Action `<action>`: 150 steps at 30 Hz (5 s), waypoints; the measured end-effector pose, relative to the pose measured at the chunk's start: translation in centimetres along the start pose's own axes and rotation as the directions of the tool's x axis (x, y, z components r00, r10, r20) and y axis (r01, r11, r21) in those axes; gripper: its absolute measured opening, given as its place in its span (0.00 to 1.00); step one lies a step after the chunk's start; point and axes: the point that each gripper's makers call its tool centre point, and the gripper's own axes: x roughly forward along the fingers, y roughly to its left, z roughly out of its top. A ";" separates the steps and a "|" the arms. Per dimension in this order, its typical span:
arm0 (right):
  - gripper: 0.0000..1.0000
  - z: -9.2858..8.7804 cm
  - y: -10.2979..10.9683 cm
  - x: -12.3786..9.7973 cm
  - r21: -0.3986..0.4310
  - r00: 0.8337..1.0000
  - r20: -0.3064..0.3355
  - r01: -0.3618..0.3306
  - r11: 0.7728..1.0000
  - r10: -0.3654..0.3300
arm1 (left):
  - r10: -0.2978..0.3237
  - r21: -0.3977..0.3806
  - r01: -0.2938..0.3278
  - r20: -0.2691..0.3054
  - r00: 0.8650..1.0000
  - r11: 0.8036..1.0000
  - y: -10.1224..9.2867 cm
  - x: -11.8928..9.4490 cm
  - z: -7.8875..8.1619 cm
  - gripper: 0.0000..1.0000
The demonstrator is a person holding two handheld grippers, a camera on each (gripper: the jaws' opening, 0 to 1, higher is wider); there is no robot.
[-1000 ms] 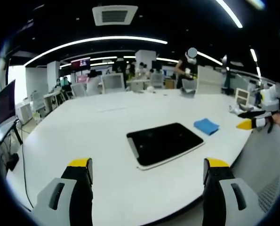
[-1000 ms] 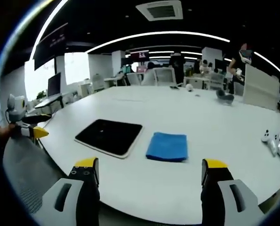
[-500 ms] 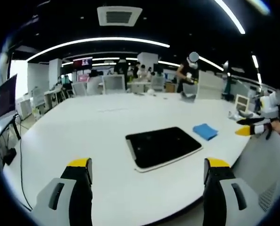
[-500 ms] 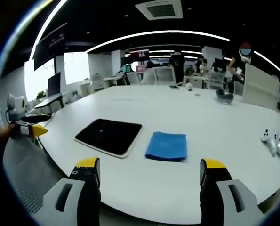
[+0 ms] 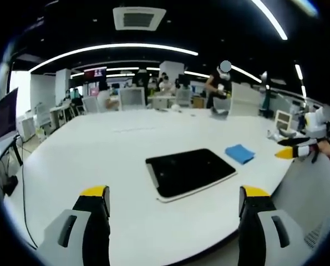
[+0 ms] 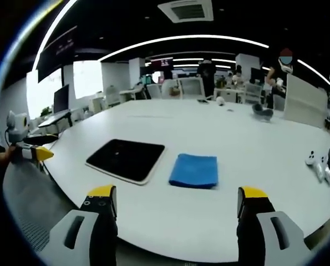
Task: Wipe the mirror surface with the cleaning cloth until all visible marks leave the cleaned area.
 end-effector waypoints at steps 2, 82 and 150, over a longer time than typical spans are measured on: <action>0.89 -0.1 -0.1 0.0 0.011 1.000 0.000 0.005 1.000 -0.005 | -0.011 0.003 0.011 -0.008 1.000 1.000 -0.2 0.1 -0.1 0.94; 0.80 3.8 -1.3 1.5 -0.097 0.999 0.033 -0.024 0.995 0.027 | -0.038 0.001 0.038 -0.009 0.999 0.999 -0.4 -0.1 -0.3 0.87; 0.47 4.1 -2.9 8.8 -0.200 0.984 -0.139 -0.135 0.971 0.108 | -0.102 0.012 0.103 -0.042 0.994 0.995 -1.6 0.0 -0.8 0.94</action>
